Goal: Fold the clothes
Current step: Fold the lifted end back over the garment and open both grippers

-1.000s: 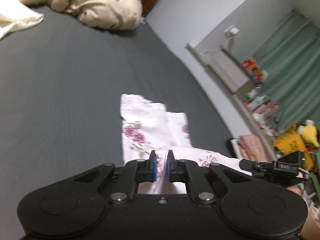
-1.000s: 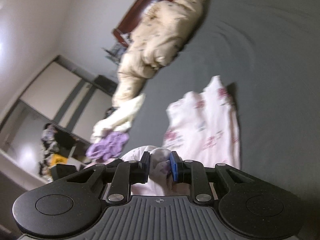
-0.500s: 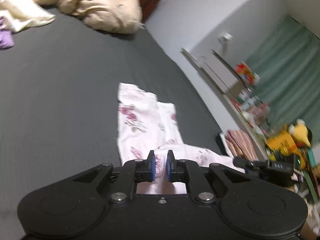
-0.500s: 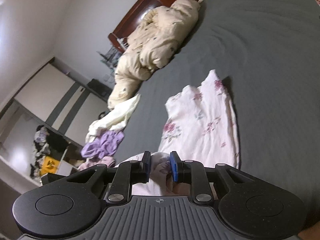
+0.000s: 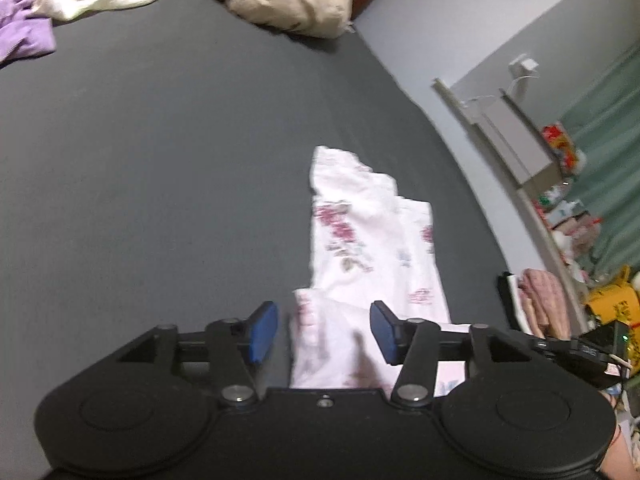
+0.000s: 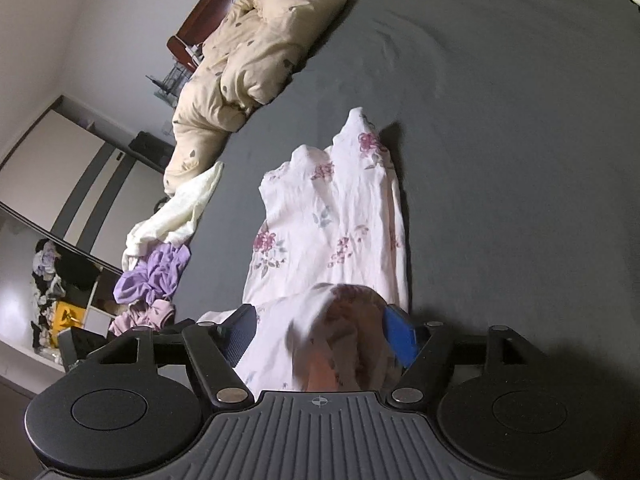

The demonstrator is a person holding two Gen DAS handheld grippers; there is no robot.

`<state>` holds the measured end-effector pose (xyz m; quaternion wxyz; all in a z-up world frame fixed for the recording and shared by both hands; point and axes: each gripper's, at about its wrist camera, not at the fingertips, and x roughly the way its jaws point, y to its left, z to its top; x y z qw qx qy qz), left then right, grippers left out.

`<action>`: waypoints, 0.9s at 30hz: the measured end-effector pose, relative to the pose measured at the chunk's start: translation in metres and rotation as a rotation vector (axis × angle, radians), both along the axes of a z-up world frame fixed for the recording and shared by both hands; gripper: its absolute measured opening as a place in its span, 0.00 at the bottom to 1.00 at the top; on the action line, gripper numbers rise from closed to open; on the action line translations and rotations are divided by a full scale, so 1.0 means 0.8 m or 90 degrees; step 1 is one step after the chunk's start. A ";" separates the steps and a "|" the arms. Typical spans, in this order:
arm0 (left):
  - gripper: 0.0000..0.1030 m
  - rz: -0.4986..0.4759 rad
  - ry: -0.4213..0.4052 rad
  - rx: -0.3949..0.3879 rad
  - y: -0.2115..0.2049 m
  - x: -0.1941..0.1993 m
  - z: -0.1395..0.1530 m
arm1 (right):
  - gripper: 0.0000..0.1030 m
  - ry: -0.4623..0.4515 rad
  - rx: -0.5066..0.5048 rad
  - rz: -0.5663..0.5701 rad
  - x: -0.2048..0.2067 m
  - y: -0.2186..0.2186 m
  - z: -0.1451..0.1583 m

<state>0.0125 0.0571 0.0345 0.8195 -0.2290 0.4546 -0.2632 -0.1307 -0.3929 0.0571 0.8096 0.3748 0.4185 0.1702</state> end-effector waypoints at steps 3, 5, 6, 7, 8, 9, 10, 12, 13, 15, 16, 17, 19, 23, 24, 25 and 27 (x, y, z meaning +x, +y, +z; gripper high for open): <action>0.51 -0.011 0.019 0.002 0.001 -0.002 -0.008 | 0.68 0.014 -0.009 0.014 -0.004 0.007 -0.008; 0.52 -0.029 0.024 0.008 -0.007 -0.005 -0.014 | 0.68 0.022 -0.035 0.020 -0.006 0.017 -0.014; 0.52 -0.035 0.022 0.013 -0.011 -0.008 -0.017 | 0.68 0.023 -0.046 0.020 -0.008 0.020 -0.017; 0.52 -0.041 0.020 0.017 -0.016 -0.012 -0.020 | 0.68 0.025 -0.041 0.020 -0.008 0.023 -0.020; 0.49 -0.043 0.010 0.018 -0.019 -0.015 -0.022 | 0.66 0.030 -0.031 0.021 -0.008 0.025 -0.022; 0.37 -0.047 0.002 0.018 -0.023 -0.018 -0.022 | 0.52 0.030 -0.022 0.022 -0.010 0.027 -0.020; 0.29 -0.059 0.004 0.016 -0.027 -0.020 -0.023 | 0.46 0.032 -0.021 0.024 -0.013 0.027 -0.017; 0.21 -0.068 0.011 0.007 -0.029 -0.025 -0.019 | 0.30 0.037 -0.018 0.028 -0.019 0.026 -0.010; 0.20 -0.072 0.008 0.005 -0.028 -0.029 -0.014 | 0.28 0.041 -0.015 0.030 -0.023 0.024 -0.007; 0.18 -0.084 0.003 -0.005 -0.025 -0.039 -0.004 | 0.28 0.056 -0.024 0.031 -0.028 0.023 -0.007; 0.18 -0.086 0.003 -0.007 -0.023 -0.043 -0.001 | 0.28 0.064 -0.033 0.028 -0.030 0.024 -0.009; 0.18 -0.085 0.003 0.004 -0.024 -0.045 -0.001 | 0.28 0.072 -0.043 0.024 -0.032 0.024 -0.012; 0.19 -0.089 -0.005 0.041 -0.029 -0.045 -0.008 | 0.28 0.081 -0.050 0.014 -0.033 0.025 -0.014; 0.22 -0.082 0.003 0.060 -0.034 -0.041 -0.023 | 0.39 0.066 -0.082 -0.006 -0.029 0.023 0.003; 0.24 -0.083 0.002 0.059 -0.033 -0.040 -0.021 | 0.40 0.056 -0.090 -0.011 -0.025 0.020 0.009; 0.27 -0.078 -0.001 0.058 -0.029 -0.040 -0.016 | 0.40 0.046 -0.098 -0.016 -0.021 0.017 0.016; 0.38 -0.060 -0.016 0.050 -0.017 -0.038 -0.005 | 0.40 0.025 -0.115 -0.026 -0.014 0.011 0.028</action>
